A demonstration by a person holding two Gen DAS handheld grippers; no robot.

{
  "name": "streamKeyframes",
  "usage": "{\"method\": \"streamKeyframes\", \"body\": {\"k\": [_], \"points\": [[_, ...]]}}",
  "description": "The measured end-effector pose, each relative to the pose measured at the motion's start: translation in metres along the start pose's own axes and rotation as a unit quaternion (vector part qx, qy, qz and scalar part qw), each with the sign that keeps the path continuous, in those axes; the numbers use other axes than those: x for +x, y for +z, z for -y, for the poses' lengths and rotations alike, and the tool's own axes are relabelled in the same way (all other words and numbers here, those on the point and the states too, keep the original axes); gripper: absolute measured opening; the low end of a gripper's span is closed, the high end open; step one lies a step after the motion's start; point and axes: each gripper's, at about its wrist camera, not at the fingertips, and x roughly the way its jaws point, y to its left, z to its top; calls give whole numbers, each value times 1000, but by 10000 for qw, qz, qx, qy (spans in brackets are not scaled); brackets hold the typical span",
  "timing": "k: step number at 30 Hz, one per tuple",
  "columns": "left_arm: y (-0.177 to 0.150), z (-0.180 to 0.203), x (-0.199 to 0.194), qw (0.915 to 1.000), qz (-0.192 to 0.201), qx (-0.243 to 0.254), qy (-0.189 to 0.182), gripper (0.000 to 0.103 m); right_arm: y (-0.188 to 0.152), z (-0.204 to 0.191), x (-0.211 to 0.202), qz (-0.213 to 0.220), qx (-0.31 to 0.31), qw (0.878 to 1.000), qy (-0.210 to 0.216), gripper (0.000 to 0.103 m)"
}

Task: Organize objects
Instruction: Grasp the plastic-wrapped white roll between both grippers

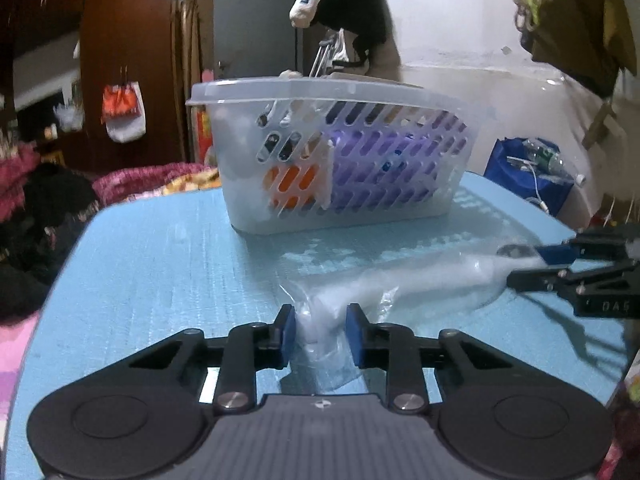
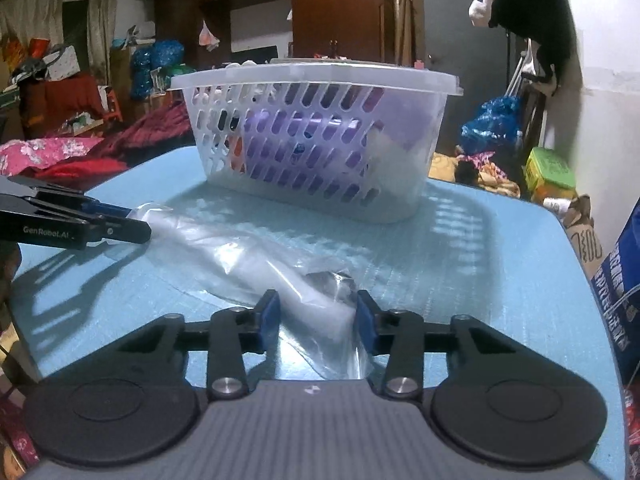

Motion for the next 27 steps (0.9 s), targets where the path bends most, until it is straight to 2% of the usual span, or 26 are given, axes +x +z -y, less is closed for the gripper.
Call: {"method": "streamKeyframes", "body": {"k": [2,5,9,12,18,27], "points": [[-4,3,-2,9999,103,74,60,29,-1,-6,-2,67,-170,9998,-109,39],[-7,-1,-11,9996,282,-38,-88,25,-2,-11,-4,123,-370,9990,-207,36],[-15,4,-27,9980,599,111,-155,24,-8,-17,-14,273,-521,9977,-341,31],[-16,7,-34,9970,742,155,-165,24,-9,-16,-21,388,-533,9974,-294,28],[-14,7,-46,9948,980,122,-248,23,-6,-13,-31,608,-531,9965,-225,26],[-2,10,-85,9866,1590,107,-335,23,11,-12,-68,1140,-533,9920,-89,26]]}}
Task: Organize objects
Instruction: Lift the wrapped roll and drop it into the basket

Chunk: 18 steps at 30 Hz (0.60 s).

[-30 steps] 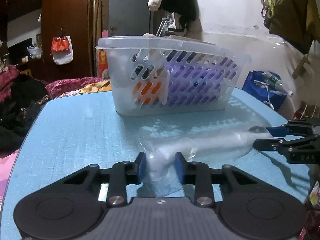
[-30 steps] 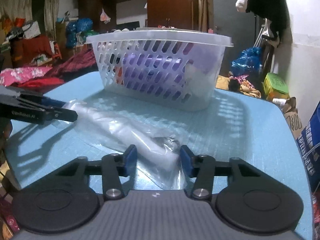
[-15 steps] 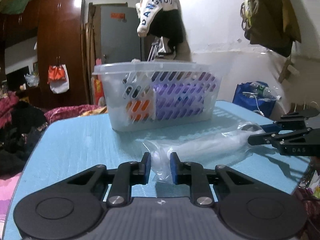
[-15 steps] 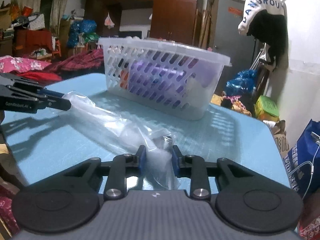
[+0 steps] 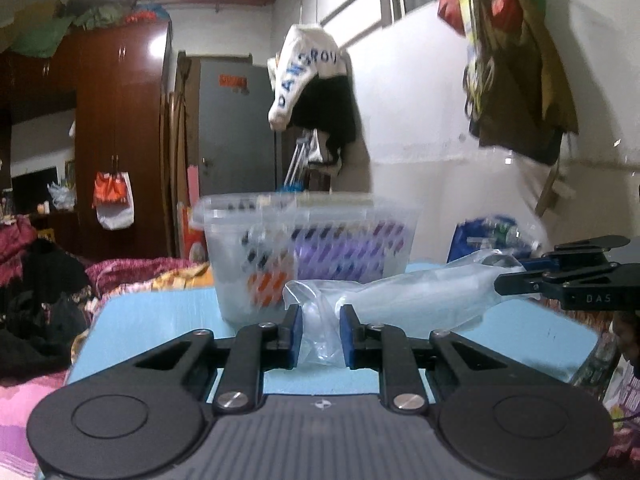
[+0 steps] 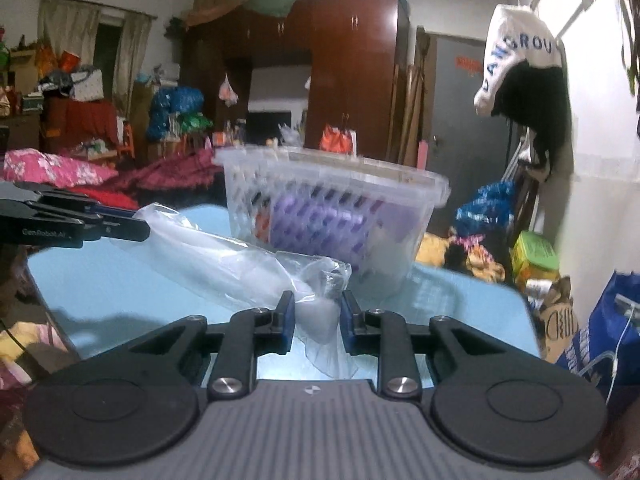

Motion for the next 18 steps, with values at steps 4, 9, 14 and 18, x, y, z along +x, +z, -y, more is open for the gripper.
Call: {"method": "streamKeyframes", "body": {"k": [4,9,14,18], "points": [[25,1,-4,9997,246,93,28,23,18,3,-9,234,-23,9997,37,26],[81,-7,15,9977,541,252,316,23,59,6,2,460,-325,9984,-88,24],[128,-24,57,9973,470,185,528,23,108,14,37,559,-430,9972,-230,23],[146,-42,102,9978,182,12,645,23,136,30,77,336,-322,9986,-268,22]]}}
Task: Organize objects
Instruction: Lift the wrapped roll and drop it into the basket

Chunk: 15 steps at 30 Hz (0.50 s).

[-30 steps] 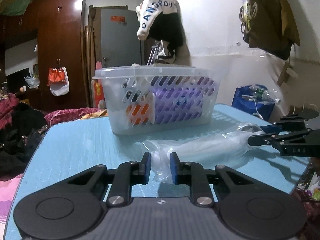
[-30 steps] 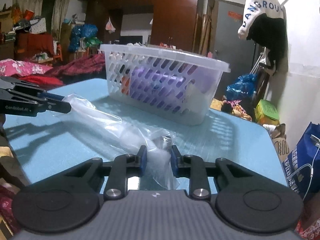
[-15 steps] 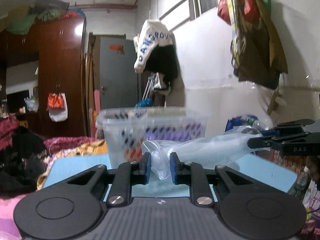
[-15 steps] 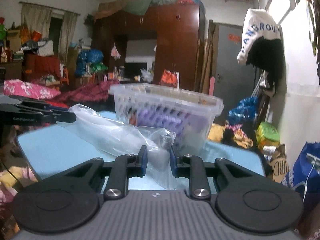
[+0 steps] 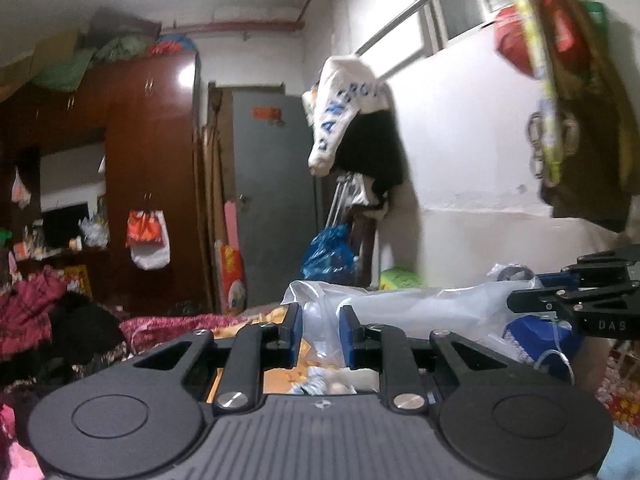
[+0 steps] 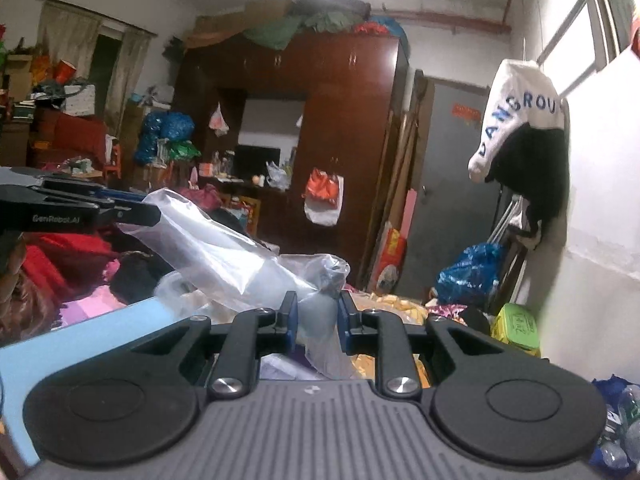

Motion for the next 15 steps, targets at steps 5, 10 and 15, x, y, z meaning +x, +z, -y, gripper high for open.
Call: {"method": "streamKeyframes", "body": {"k": [5,10,15], "points": [[-4,-8,60,9982,-573,-74,179,23,1,15,52,-517,136,9984,-170,21],[-9,-12,81,9960,-842,-129,254,24,-10,18,73,-784,164,9965,-256,21],[-16,-17,85,9953,-880,-253,328,26,-16,20,74,-862,289,9953,-336,21]]}}
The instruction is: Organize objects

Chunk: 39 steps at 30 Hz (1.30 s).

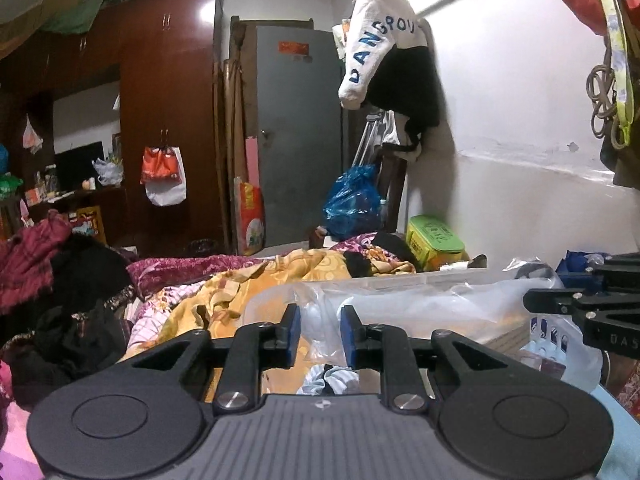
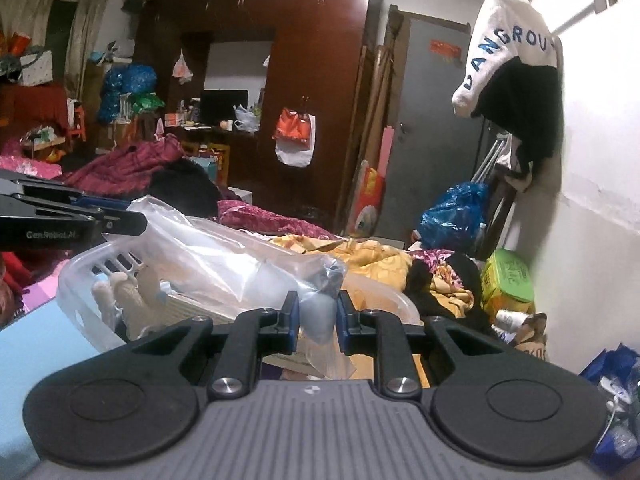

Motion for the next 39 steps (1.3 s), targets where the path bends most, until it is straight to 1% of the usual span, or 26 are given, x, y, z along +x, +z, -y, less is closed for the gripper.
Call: {"method": "streamKeyframes", "body": {"k": [2,3,4,5,6,7,8,10,11,13,14,16,18,20,22,23,25,27,28,30,33,35,39], "points": [[-1,0,-2,10000,48,-24,-18,40,0,2,2,-4,40,10000,8,26],[-2,-1,-4,9999,84,-39,-110,60,1,5,3,34,77,10000,-8,40],[-3,-1,-8,9997,131,-55,-218,80,1,8,3,52,149,9999,-46,59],[-3,-1,-13,9994,190,-79,-278,86,0,11,1,42,306,9995,-90,70],[-4,1,-16,9993,222,-73,-278,88,0,13,-1,54,454,9990,-6,89],[-4,2,-21,9994,232,-41,-256,88,-2,14,-7,163,599,9980,76,99],[-5,5,-27,9994,237,-8,-239,88,-3,15,-14,358,707,9968,97,102],[-8,9,-38,9993,241,21,-273,89,-3,13,-24,534,710,9960,78,103],[-10,10,-46,9990,281,42,-353,89,-4,12,-29,529,676,9962,117,103],[-16,13,-59,9980,336,62,-541,95,-7,8,-38,491,591,9967,274,103],[-20,14,-66,9974,325,54,-642,96,-10,6,-45,501,547,9967,329,103],[-29,14,-82,9955,327,-4,-885,96,-17,1,-59,531,521,9964,414,103],[-39,15,-96,9936,282,-31,-1096,96,-27,-4,-78,454,491,9964,512,103],[-47,18,-109,9943,233,-21,-1044,96,-35,-9,-92,409,449,9963,607,103],[-52,26,-125,9949,300,140,-953,96,-44,-10,-108,489,440,9961,596,103],[-54,30,-132,9958,272,189,-859,96,-45,-10,-111,500,444,9962,558,103],[-56,37,-146,9957,342,271,-821,96,-48,-11,-118,427,404,9974,415,103],[-58,44,-155,9968,146,248,-742,96,-50,-9,-128,391,420,9979,287,103],[-59,48,-157,9970,-11,249,-739,96,-52,-8,-133,416,417,9978,304,103],[-60,56,-160,9963,-166,373,-762,96,-49,-3,-140,467,448,9973,349,103],[-65,68,-164,9973,-95,539,-493,96,-45,0,-146,524,489,9971,270,103],[-65,71,-165,9979,2,526,-375,96,-41,4,-144,475,547,9972,211,103],[-63,70,-160,9983,-56,443,-375,96,-41,5,-131,400,607,9972,171,103]]}}
